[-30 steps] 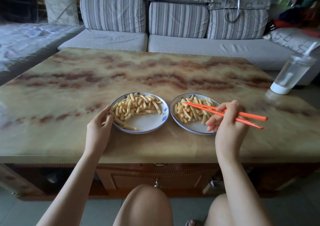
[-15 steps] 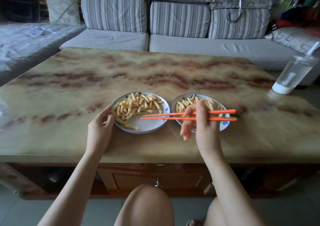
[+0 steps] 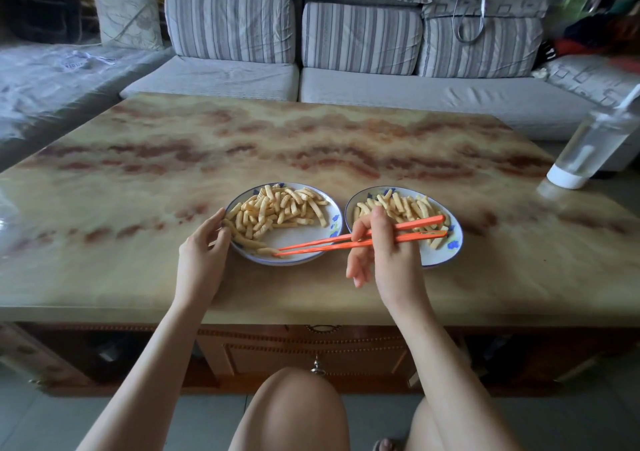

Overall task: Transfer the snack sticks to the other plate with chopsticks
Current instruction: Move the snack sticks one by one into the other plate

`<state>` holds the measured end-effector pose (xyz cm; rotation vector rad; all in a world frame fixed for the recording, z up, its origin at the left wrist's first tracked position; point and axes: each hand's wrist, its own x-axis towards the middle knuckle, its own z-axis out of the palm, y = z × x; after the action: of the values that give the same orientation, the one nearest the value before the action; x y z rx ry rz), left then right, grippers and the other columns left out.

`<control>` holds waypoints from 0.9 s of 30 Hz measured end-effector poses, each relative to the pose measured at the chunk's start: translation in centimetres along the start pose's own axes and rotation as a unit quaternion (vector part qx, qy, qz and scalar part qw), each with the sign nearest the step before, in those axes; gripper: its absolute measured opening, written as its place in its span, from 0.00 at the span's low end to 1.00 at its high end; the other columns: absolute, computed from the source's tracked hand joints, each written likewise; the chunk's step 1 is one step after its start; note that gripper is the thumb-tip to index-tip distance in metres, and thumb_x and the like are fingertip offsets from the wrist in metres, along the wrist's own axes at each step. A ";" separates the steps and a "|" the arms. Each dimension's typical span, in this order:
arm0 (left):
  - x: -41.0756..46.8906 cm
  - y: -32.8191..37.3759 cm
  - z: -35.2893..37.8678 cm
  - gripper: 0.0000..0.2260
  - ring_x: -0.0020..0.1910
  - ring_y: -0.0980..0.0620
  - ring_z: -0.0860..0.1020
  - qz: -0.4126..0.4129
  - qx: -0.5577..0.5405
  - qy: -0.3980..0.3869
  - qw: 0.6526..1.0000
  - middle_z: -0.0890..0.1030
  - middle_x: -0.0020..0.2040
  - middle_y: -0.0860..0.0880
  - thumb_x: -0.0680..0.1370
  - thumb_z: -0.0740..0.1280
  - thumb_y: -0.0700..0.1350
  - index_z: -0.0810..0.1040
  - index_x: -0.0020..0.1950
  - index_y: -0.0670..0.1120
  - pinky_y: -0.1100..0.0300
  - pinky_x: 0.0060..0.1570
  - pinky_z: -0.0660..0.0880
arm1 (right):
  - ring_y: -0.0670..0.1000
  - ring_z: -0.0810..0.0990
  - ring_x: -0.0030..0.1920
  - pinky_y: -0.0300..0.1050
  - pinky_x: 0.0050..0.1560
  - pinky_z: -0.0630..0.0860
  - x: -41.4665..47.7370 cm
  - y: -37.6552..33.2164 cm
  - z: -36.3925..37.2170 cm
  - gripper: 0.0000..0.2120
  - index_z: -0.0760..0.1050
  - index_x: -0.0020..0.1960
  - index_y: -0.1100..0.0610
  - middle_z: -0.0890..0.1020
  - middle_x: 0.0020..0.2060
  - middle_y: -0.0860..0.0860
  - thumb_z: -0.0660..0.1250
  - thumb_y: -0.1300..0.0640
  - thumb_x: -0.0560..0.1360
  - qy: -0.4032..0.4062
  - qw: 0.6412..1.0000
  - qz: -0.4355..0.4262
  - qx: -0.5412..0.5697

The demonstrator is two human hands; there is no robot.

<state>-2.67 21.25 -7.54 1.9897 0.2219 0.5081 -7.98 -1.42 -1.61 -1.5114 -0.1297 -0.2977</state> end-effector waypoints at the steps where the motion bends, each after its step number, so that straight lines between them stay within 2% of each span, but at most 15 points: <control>1: 0.0 0.0 0.0 0.17 0.54 0.62 0.72 -0.001 0.000 0.000 1.000 0.79 0.60 0.49 0.79 0.62 0.41 0.75 0.68 0.47 0.72 0.51 0.64 | 0.49 0.70 0.17 0.35 0.19 0.64 0.0 0.0 -0.1 0.21 0.69 0.37 0.63 0.72 0.20 0.59 0.50 0.54 0.83 0.010 1.000 -0.004 -0.002; 7: -0.1 0.1 -0.1 0.17 0.53 0.63 0.73 -0.007 -0.007 -0.003 1.000 0.79 0.58 0.52 0.79 0.62 0.42 0.75 0.68 0.47 0.76 0.47 0.64 | 0.52 0.69 0.17 0.39 0.21 0.64 0.1 -0.5 -1.6 0.22 0.69 0.36 0.61 0.72 0.18 0.56 0.49 0.54 0.84 0.098 0.994 -0.036 0.015; 11: -0.2 0.3 -0.1 0.17 0.52 0.63 0.72 -0.010 -0.007 -0.003 1.000 0.77 0.53 0.55 0.79 0.62 0.42 0.75 0.68 0.47 0.73 0.49 0.64 | 0.50 0.70 0.18 0.37 0.21 0.66 0.6 -0.8 -3.1 0.21 0.68 0.36 0.59 0.72 0.18 0.53 0.49 0.54 0.84 0.198 0.979 -0.049 0.009; 16: -0.3 0.3 -0.1 0.17 0.52 0.62 0.73 -0.009 -0.006 -0.005 1.000 0.77 0.54 0.54 0.79 0.62 0.42 0.74 0.68 0.48 0.69 0.51 0.65 | 0.51 0.70 0.19 0.39 0.21 0.66 0.9 -0.8 -4.4 0.20 0.68 0.35 0.57 0.72 0.18 0.53 0.51 0.53 0.84 0.286 0.956 -0.072 0.000; 19: -0.2 0.3 -0.1 0.17 0.53 0.62 0.73 -0.013 -0.009 -0.007 1.000 0.79 0.56 0.52 0.79 0.62 0.42 0.74 0.68 0.48 0.68 0.52 0.65 | 0.51 0.70 0.19 0.40 0.22 0.68 1.0 -0.7 -4.8 0.19 0.68 0.36 0.57 0.73 0.18 0.52 0.51 0.53 0.83 0.304 0.949 -0.081 -0.021; 24: -0.2 0.3 -0.1 0.17 0.53 0.61 0.73 -0.009 -0.007 -0.009 1.000 0.80 0.58 0.50 0.79 0.62 0.42 0.74 0.68 0.48 0.67 0.52 0.66 | 0.52 0.72 0.21 0.45 0.22 0.69 0.9 -0.6 -4.9 0.18 0.68 0.36 0.55 0.73 0.20 0.50 0.52 0.54 0.83 0.289 0.951 -0.096 -0.053; 26: -0.3 0.3 -0.1 0.17 0.53 0.61 0.73 -0.009 -0.006 -0.008 1.000 0.80 0.58 0.50 0.79 0.62 0.42 0.74 0.68 0.48 0.67 0.51 0.66 | 0.52 0.72 0.21 0.43 0.21 0.68 0.9 -0.7 -4.8 0.18 0.68 0.36 0.56 0.72 0.21 0.51 0.52 0.55 0.83 0.286 0.951 -0.103 -0.051; 27: -0.3 0.3 -0.1 0.17 0.53 0.61 0.73 -0.009 -0.006 -0.008 1.000 0.80 0.58 0.50 0.79 0.62 0.42 0.74 0.68 0.48 0.67 0.51 0.66 | 0.52 0.72 0.21 0.42 0.21 0.68 0.9 -0.7 -4.8 0.18 0.68 0.36 0.56 0.72 0.23 0.56 0.52 0.55 0.83 0.285 0.951 -0.106 -0.051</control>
<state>-2.98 21.11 -7.25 1.9770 0.2263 0.4817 -7.83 -6.26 -0.95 -1.4572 0.1888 -0.9121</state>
